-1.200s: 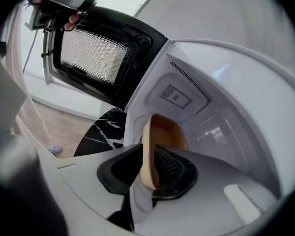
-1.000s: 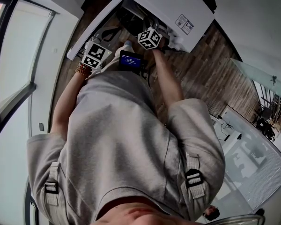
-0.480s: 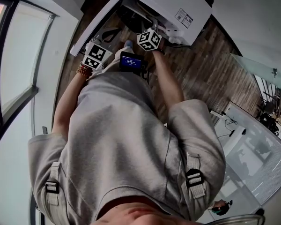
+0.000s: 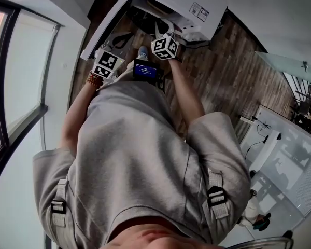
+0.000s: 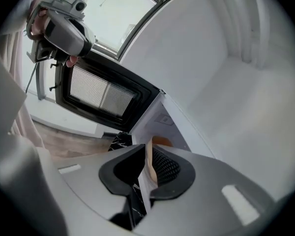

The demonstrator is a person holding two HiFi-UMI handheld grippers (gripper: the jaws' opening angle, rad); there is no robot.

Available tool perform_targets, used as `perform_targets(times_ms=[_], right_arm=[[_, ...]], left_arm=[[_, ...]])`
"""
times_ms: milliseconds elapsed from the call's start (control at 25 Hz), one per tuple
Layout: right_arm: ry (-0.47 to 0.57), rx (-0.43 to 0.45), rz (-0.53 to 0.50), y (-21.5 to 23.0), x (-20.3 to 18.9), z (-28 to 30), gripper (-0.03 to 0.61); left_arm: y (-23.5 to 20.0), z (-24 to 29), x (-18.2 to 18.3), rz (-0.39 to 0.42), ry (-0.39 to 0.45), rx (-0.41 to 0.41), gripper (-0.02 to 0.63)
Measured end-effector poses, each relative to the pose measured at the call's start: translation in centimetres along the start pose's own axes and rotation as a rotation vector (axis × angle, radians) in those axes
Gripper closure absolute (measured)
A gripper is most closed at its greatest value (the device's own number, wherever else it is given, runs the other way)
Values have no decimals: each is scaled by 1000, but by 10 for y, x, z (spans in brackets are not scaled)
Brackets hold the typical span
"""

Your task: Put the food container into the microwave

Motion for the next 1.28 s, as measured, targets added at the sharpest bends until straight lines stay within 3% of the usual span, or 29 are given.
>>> perform_targets(times_ms=[360, 920, 1280], right_arm=[[97, -92, 52, -5, 27, -54, 563], [293, -190, 176, 2, 76, -144, 565], [401, -222, 269, -2, 99, -181, 565]], left_arm=[[12, -12, 11, 53, 51, -28, 617], [9, -26, 39, 92, 205, 48, 617], [10, -33, 45, 95, 242, 62, 617]])
Point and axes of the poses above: the fingertips, and each gripper's own axes: z forward along the fingers, y to its right, x out of its top, the point moved 5 cm from there along -z, backward along the fingers, and after that the axes turned 8 degrees about x, right-handed, at the moved point
